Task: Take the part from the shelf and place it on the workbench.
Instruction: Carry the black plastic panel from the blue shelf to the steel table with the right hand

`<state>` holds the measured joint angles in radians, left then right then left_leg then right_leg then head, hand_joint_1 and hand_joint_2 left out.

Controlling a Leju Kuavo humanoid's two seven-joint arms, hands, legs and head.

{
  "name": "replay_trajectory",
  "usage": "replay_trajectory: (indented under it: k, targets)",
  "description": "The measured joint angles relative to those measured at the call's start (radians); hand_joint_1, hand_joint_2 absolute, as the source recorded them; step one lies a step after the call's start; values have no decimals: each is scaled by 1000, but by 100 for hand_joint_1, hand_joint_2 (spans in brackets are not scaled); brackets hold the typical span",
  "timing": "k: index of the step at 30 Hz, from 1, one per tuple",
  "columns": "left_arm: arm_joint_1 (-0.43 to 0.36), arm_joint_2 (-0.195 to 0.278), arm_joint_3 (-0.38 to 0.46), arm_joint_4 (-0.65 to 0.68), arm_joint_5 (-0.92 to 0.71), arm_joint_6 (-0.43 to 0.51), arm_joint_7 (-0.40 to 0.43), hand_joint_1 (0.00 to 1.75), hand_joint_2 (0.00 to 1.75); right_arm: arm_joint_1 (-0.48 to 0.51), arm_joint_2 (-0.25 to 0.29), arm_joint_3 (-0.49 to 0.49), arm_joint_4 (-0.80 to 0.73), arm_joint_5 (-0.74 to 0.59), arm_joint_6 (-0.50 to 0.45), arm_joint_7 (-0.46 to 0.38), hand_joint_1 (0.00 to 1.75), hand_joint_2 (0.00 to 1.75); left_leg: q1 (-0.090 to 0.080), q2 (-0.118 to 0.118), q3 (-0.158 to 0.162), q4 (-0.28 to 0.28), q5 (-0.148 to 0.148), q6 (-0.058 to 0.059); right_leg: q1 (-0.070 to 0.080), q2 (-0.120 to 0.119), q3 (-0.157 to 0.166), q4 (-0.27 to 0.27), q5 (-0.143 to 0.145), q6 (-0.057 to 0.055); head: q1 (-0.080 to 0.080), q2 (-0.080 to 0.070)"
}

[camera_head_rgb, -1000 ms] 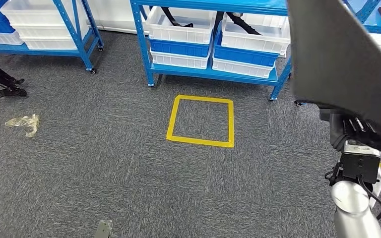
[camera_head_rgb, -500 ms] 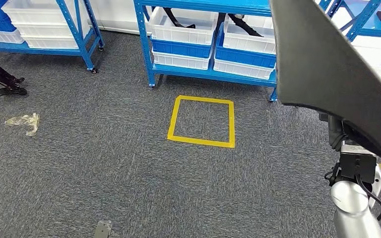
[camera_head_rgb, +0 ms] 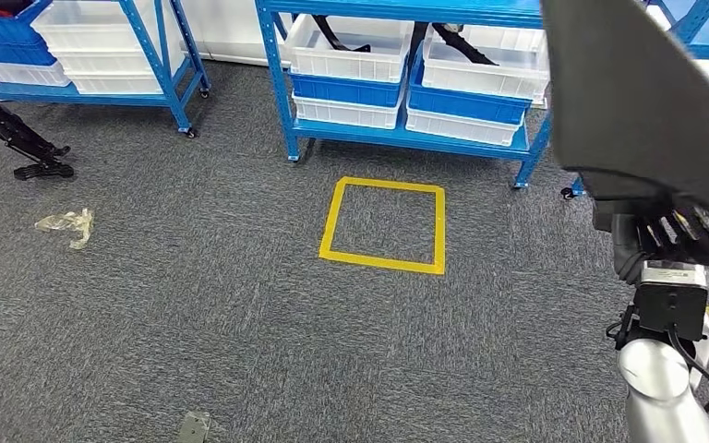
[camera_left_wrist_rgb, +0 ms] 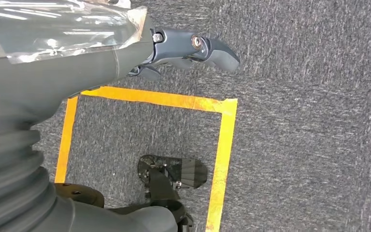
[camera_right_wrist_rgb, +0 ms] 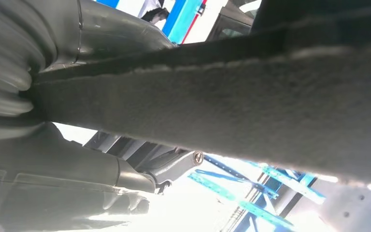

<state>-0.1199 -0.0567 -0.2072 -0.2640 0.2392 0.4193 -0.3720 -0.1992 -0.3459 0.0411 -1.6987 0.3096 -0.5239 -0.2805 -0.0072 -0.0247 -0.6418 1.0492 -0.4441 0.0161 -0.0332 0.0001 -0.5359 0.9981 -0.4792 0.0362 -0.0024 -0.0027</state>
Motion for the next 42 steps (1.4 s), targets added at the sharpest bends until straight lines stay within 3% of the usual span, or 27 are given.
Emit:
replay_trajectory:
  k: [3, 4, 5, 6, 8, 10, 13, 14, 16, 18, 19, 20, 21, 23, 24, 26, 28, 30, 31, 33, 35, 36, 37, 39, 41, 42]
  targets:
    - [0, 0, -1, 0, 0, 0, 0, 0, 175, 2, -2, 1, 0, 0, 1, 0, 175, 175, 6, 13, -83, 191, -96, -13, 5, -13, -4, 0, 2, -15, -3, 0]
    - [1, 0, -1, 0, 0, 0, 0, 0, 175, 4, -2, 1, 0, 0, 1, 0, 175, 175, 8, 15, -102, 234, -109, -15, 7, -17, -5, 0, 2, -15, -3, 0]
    - [1, 0, -1, 0, 0, 0, 0, 0, 175, 5, -2, 2, 0, 0, 1, 0, 175, 175, 9, 17, -101, 240, -103, -15, 8, -22, -5, 0, 2, -15, -3, 0]
    - [2, 0, -1, 0, 0, 0, 0, 0, 175, 5, -2, 3, 0, 0, 1, 0, 175, 175, 10, 20, -80, 204, -80, -14, 9, -28, -4, 0, 2, -15, -3, 0]
    - [0, 0, -1, 0, -1, 0, 0, 0, 175, 6, -3, 3, 0, 0, 1, 0, 175, 175, 8, 44, -3, 65, -23, -7, 12, -38, -2, 1, 2, -14, -3, 0]
    - [-3, 0, -1, -2, -2, 0, 0, 0, 175, 5, -6, 3, 0, 0, 1, 0, 175, 175, 2, 64, 42, -26, 0, 3, 19, -48, -3, 2, 0, -11, -2, 0]
    - [-3, 1, -1, -2, -2, 0, 1, 0, 175, 6, -9, 3, 0, -1, 1, 0, 175, 175, -5, 49, 42, -43, 5, 21, 22, -64, -8, 2, -3, 1, -1, 0]
    - [-3, 1, -1, -3, -2, 0, 1, 0, 175, 6, -10, 3, 0, 0, 1, 0, 175, 175, -4, 42, 42, -47, 8, 28, 20, -58, -12, 12, -10, 5, -1, 0]
    - [-4, 1, -1, -3, -3, 0, 2, 0, 175, 7, -14, 1, 0, 0, 1, 0, 175, 175, 0, 28, 43, -53, 16, 41, 18, -31, -48, 86, -50, 3, 1, 0]
    - [-5, 0, -2, -3, -3, 0, 2, 0, 175, 11, -17, 0, 1, -1, 1, 1, 175, 175, -1, 11, 39, -53, 19, 45, 17, -10, -112, 224, -106, -2, 3, 0]
    - [-4, 0, -2, -3, -3, 0, 2, 0, 175, 14, -18, 0, 2, -1, 1, 1, 175, 175, -1, 1, 38, -53, 20, 46, 17, -7, -139, 278, -122, -1, 3, 0]
    - [-3, -1, -2, -3, -3, 0, 2, 0, 175, 17, -18, 0, 2, -1, 1, 2, 175, 175, -1, -8, 37, -53, 21, 46, 17, -5, -149, 299, -124, 4, 3, 0]
    - [-3, -1, -2, -3, -3, 0, 2, 0, 175, 19, -18, 0, 3, -1, 1, 2, 175, 175, 0, -19, 36, -52, 22, 45, 15, -4, -137, 273, -107, 12, 3, 0]
    - [-3, -1, -2, -3, -3, 0, 2, 0, 175, 20, -19, 0, 3, -1, 1, 2, 175, 175, 1, -39, 36, -48, 24, 40, 9, 14, -68, 132, -51, 30, 3, 0]
    - [-3, -2, -2, -3, -3, 0, 2, 0, 175, 19, -20, 0, 3, -1, 1, 2, 175, 175, 0, -49, 34, -45, 24, 36, 8, 24, -35, 65, -27, 32, 3, 0]
    - [-3, -2, -2, -3, -3, 0, 2, 0, 175, 20, -21, -1, 3, -1, 1, 2, 175, 175, -3, -63, 27, -42, 26, 25, 10, 34, -8, 10, -10, 24, 2, 0]
    - [-1, 0, -2, -3, -3, 0, 2, 0, 175, 20, -20, 0, 3, -1, 1, 2, 175, 175, -2, -71, 21, -43, 31, 14, 12, 20, -9, 11, -4, 9, 2, 0]
    - [0, 1, -2, -4, -3, 0, 2, 0, 175, 19, -20, 0, 3, -1, 1, 2, 175, 175, -1, -42, 7, -14, 10, 4, 7, 6, -9, 8, 1, -7, -1, 0]
    - [0, 2, -2, -4, -3, 0, 2, 0, 175, 18, -20, 0, 3, -1, 1, 2, 175, 175, 1, -20, -12, 28, -17, 0, 5, -2, -9, 7, 2, -14, -3, 0]
    - [-1, 2, -2, -4, -3, 0, 2, 0, 175, 18, -20, 0, 3, -1, 1, 2, 175, 175, 5, 9, -73, 163, -85, -9, 9, -20, -10, 7, 2, -23, -7, 0]
    - [0, 1, -2, -3, -3, 0, 2, 0, 175, 19, -19, 0, 3, -1, 1, 2, 175, 175, 11, 15, -116, 254, -113, -15, 11, -40, -11, 8, 1, -23, -7, 0]
    - [0, 1, -2, -3, -3, 0, 2, 0, 175, 19, -19, 0, 3, -1, 1, 2, 175, 175, 13, 18, -111, 247, -101, -16, 12, -51, -11, 8, 1, -23, -7, 0]
    - [0, 1, -2, -4, -3, 0, 2, 0, 175, 19, -19, 0, 3, -1, 1, 2, 175, 175, 14, 26, -84, 197, -73, -16, 12, -61, -10, 8, 1, -23, -7, 0]
    - [-1, 1, -2, -4, -3, 0, 2, 0, 175, 19, -19, 0, 3, -1, 1, 2, 175, 175, 12, 65, -7, 56, -18, -12, 16, -79, -7, 9, -3, -19, -7, 0]
    - [-4, 1, -2, -4, -3, 1, 2, 0, 175, 17, -20, -1, 3, -1, 1, 2, 175, 175, 6, 89, 33, -24, 3, -3, 23, -96, -6, 10, -7, -11, -5, 0]
    - [-5, 1, -2, -4, -3, 1, 2, 0, 175, 17, -20, -1, 3, -1, 1, 2, 175, 175, 1, 84, 33, -30, 2, 2, 26, -106, -5, 9, -8, -6, -3, 0]
